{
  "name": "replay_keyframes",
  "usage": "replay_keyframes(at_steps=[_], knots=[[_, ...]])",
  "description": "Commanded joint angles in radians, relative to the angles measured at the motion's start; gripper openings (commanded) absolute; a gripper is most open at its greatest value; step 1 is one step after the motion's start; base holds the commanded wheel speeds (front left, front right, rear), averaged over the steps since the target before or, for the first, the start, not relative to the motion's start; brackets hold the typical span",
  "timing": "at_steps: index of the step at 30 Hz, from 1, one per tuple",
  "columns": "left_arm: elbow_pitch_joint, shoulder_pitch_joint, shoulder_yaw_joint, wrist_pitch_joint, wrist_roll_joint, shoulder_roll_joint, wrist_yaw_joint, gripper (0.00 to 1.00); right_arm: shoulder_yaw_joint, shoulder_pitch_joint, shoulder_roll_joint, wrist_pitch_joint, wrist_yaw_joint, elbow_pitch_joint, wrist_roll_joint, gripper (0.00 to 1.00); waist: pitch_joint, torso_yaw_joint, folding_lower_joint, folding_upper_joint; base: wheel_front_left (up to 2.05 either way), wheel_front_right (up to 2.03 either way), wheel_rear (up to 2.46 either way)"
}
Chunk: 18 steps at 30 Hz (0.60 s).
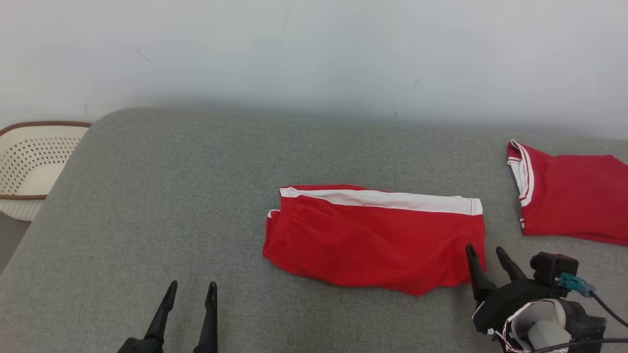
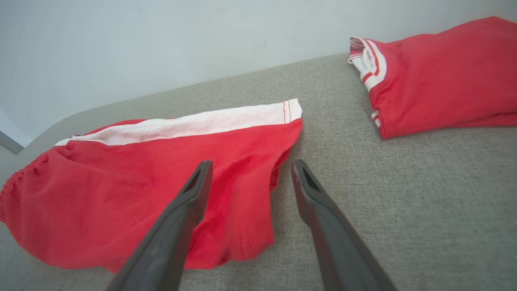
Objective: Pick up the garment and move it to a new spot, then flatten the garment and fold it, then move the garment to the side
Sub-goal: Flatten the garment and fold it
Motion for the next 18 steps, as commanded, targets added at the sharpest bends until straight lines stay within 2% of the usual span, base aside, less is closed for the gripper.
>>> replay_keyframes(at_steps=[1, 8, 18], knots=[[-0.003, 0.021, 0.004, -0.006, 0.0, 0.007, 0.003, 1.0, -0.013, 0.014, -0.007, -0.01, 0.0, -0.015, -0.02, 1.0, -0.006, -0.01, 0.0, 0.0, 0.0, 0.0, 0.0], [-0.006, 0.035, 0.01, -0.006, -0.003, 0.005, 0.008, 1.0, -0.155, 0.103, 0.0, -0.024, 0.0, -0.175, -0.148, 1.0, -0.019, -0.047, 0.0, 0.0, 0.0, 0.0, 0.0], [-0.003, 0.017, 0.003, -0.006, 0.0, 0.0, 0.003, 1.0, -0.279, 0.31, 0.081, -0.021, 0.0, -0.485, -0.336, 1.0, -0.023, -0.092, 0.0, 0.0, 0.0, 0.0, 0.0]])
